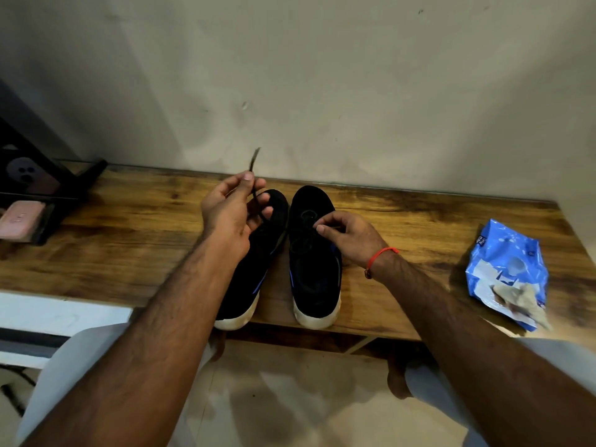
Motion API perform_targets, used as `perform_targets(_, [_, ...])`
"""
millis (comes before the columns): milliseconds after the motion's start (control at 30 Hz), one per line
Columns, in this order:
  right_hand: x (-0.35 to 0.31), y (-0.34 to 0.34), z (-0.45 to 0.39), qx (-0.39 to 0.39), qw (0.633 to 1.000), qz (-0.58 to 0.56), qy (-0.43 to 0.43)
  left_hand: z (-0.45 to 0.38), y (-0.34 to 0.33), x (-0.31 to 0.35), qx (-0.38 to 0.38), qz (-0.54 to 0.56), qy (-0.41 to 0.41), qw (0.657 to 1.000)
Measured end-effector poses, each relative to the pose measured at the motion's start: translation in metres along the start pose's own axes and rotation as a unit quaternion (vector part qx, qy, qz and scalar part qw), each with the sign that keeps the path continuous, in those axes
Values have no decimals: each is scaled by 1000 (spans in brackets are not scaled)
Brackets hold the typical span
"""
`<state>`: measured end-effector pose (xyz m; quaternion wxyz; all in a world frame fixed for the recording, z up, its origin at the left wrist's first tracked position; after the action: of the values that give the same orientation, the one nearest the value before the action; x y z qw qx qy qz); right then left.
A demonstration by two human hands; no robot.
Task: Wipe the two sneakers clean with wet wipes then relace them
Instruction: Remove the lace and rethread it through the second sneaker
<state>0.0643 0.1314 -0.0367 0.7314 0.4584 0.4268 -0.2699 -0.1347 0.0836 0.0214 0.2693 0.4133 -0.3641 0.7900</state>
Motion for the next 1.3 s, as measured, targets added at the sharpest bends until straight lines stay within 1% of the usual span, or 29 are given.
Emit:
perform_targets(33, [-1,1,0,3,1000,-5,-3,2,-2,0,-3,-26,-5,1000])
perform_targets(133, [-1,2,0,9,1000,-9,-7,2,-5,-3,-15,-54,2,998])
perform_targets(233, [-1,2,1,8,1000,-5,-11,0,-6,-8,-29,-107,7,994])
perform_targets(333, [-3,1,1,5,1000,-2,-12,-1,-6,-14,-40,-204,-28,978])
perform_targets(400, [-3,1,2,4,1000,1,-11,0,-7,-17,-76,-315,-60,944])
perform_targets(500, [-4,2,2,-1,1000,5,-12,3,-9,-24,-120,-493,-115,854])
perform_targets(533, [-4,2,3,-2,1000,5,-12,4,-10,-27,-124,-530,-133,828])
perform_targets(567, [-4,2,3,-3,1000,6,-12,5,-10,-29,-126,-553,-145,811])
perform_targets(767, [-5,2,3,-6,1000,11,-6,2,-13,-31,-126,-619,-158,759])
perform_targets(933, [-5,3,4,-7,1000,18,17,1,-13,-32,-131,-637,-150,744])
perform_targets(1133, [-5,2,3,-6,1000,16,10,-1,-12,-32,-136,-643,-135,741])
perform_targets(1300, [-5,2,3,-6,1000,18,8,0,-12,-35,-143,-645,-139,738])
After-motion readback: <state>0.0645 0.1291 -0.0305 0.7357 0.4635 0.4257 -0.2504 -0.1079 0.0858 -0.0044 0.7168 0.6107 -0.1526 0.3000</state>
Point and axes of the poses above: each hand's wrist, its own z-axis away from the middle knuckle, its own y-axis out of the back of the hand, x = y × z, the point moved 2 cm from there along -z, towards the middle knuckle, and after that the axes turned 4 degrees about -x, right-handed, at the moved point
